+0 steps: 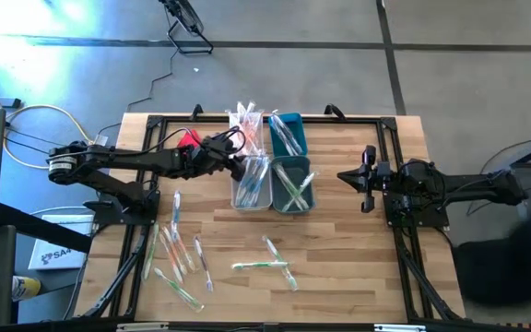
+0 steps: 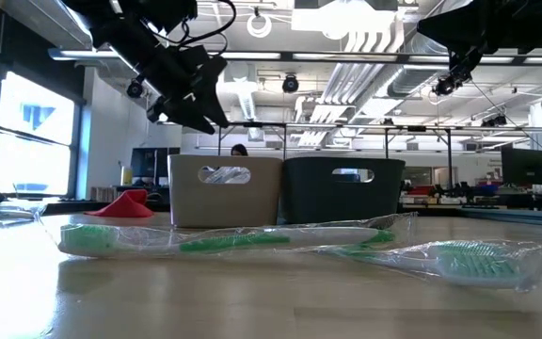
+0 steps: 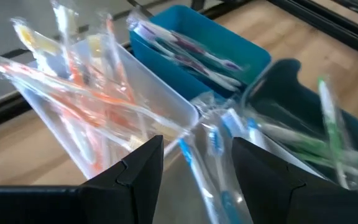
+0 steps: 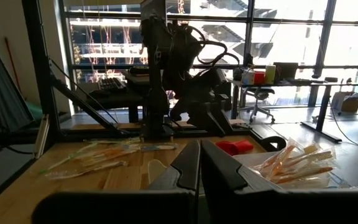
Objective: Pick & Place Toothbrushes
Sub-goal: Put the green toothbrush into the blue bin
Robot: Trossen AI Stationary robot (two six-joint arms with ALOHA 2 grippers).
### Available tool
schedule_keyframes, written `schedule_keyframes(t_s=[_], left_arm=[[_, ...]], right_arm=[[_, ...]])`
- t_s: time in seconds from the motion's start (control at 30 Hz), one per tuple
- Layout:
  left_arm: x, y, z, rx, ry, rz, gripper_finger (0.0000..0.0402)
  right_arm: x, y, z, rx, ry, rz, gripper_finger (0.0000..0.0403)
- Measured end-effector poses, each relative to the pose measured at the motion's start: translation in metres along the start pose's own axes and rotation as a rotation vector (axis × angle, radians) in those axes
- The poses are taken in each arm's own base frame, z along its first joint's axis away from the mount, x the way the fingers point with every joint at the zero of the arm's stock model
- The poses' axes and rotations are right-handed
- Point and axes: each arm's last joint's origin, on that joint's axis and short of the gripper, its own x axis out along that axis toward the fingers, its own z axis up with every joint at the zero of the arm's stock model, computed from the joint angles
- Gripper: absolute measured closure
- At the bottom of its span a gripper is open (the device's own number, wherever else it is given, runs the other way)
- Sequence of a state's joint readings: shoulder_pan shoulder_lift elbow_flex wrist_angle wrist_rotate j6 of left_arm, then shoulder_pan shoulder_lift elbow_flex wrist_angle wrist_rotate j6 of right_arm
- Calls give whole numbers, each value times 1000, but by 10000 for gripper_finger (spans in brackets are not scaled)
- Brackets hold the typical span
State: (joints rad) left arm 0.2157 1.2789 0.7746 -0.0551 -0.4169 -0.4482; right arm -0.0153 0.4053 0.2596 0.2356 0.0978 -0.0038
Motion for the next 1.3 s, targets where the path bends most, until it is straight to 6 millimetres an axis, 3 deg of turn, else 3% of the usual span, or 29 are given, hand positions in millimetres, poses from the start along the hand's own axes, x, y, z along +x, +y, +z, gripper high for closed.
schedule_keyframes(t_s=[0.3,0.4,0.6,0.9,1.17,1.3], left_arm=[[0,-1,0,-24,6,-15,213],[-3,-7,-3,41,6,-30,213],[-23,-22,-10,143,3,-63,213],[-66,-21,-44,229,-99,-132,213],[-83,-21,-84,276,-129,-371,213],[-88,-27,-89,300,-91,-481,213]], right_arm=[[0,0,0,0,0,-8,396],[0,0,0,0,0,-8,396],[0,0,0,0,0,-8,396],[0,0,0,0,0,-7,396],[1,0,0,0,2,-7,396],[1,0,0,0,1,-7,396]])
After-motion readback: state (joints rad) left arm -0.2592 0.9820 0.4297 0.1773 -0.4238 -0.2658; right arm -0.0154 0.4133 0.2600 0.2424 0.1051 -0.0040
